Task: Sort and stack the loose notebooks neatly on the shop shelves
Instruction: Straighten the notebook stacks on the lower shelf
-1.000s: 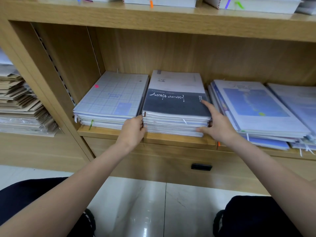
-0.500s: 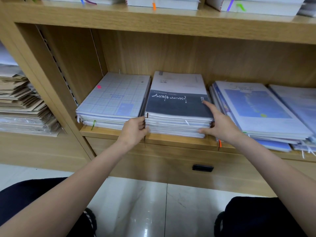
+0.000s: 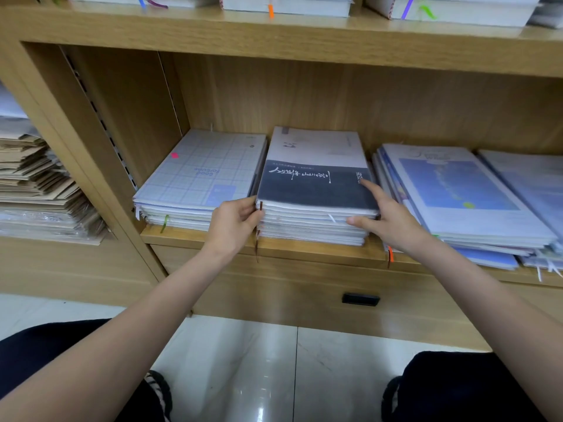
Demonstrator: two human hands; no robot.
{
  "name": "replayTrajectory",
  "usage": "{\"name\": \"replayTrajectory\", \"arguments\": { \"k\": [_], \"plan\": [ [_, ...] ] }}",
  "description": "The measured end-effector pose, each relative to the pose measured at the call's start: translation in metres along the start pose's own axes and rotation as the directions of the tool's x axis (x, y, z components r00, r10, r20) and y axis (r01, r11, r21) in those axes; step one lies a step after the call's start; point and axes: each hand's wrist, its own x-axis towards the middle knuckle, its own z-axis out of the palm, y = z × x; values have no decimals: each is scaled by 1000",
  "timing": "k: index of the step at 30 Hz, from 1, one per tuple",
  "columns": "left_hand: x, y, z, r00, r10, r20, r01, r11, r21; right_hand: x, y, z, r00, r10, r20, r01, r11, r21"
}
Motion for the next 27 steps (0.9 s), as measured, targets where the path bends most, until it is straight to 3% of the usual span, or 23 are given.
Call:
{"name": "replayTrajectory", "arguments": {
  "k": [9,17,27],
  "plan": [
    [-1,4,1,998,-3,-63,4,1000,22,-1,-1,1,1000,7,-15,-7,1000,18],
    [-4,-2,-4,999,8,40,-10,998,56,-2,1,0,1000,7,-1,-7,998,-60],
    [-2,2,-3,1000,7,-8,-6,998,57,-2,4,2,999,-6,-36,6,1000,9]
  ]
}}
